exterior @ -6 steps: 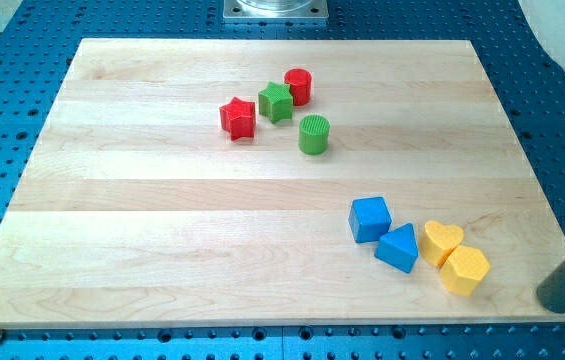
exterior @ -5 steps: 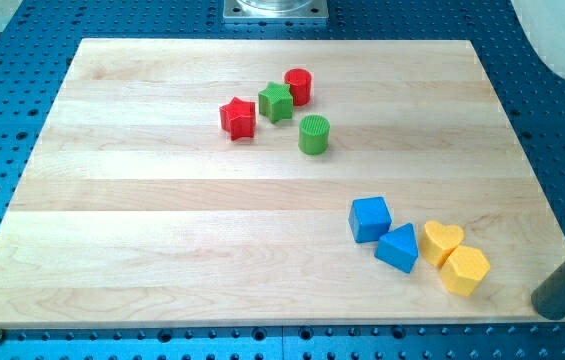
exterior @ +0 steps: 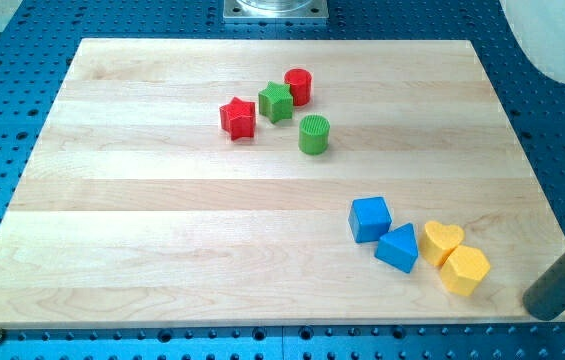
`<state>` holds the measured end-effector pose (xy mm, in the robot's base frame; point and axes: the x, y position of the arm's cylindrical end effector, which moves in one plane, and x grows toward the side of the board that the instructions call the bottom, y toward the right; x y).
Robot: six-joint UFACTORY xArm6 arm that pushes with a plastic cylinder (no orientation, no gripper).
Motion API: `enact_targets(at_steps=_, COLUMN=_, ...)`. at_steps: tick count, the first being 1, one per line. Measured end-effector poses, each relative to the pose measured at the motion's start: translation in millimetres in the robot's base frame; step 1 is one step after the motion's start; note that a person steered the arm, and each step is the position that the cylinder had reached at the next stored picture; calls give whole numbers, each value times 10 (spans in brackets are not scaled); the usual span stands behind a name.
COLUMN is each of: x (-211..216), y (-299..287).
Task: Place the blue triangle to the top of the yellow heart
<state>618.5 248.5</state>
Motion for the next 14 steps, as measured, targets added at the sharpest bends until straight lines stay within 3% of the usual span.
enact_targets(at_steps=4, x=-15, y=-601)
enact_targets(at_steps=8, x=-13, y=-714)
enact_targets(at_steps=9, x=-3, y=-1240)
enact_targets(at_steps=10, x=-169, y=-1472)
enact_targets(at_steps=14, x=-932, y=-1320)
